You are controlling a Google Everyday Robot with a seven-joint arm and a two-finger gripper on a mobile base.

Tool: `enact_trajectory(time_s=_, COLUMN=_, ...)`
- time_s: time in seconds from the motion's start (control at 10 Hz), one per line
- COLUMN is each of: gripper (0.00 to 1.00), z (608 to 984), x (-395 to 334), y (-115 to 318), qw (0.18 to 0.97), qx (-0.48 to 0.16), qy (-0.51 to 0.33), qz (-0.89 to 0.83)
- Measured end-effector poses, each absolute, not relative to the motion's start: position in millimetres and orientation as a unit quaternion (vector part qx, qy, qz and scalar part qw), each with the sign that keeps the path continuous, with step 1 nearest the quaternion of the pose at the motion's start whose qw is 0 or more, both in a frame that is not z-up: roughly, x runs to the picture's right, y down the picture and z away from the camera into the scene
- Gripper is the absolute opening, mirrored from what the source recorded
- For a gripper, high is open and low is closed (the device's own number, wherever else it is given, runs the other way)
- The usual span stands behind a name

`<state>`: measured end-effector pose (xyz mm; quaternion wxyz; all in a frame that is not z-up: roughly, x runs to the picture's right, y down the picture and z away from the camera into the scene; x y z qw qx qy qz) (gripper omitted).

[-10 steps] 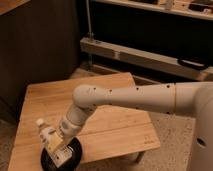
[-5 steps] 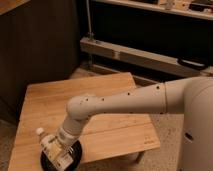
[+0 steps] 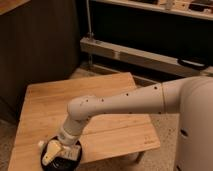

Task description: Place the bottle in the ceramic bowl

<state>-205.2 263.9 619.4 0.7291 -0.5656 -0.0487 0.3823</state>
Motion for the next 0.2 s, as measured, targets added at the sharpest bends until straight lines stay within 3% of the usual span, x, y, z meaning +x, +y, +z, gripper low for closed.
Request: enact_trajectory(time_s=0.2, gripper=0.8, z=618.9, x=-206.3, y=264.5, qw=0.729, qx=-0.567, qy=-0.048, qz=0.381)
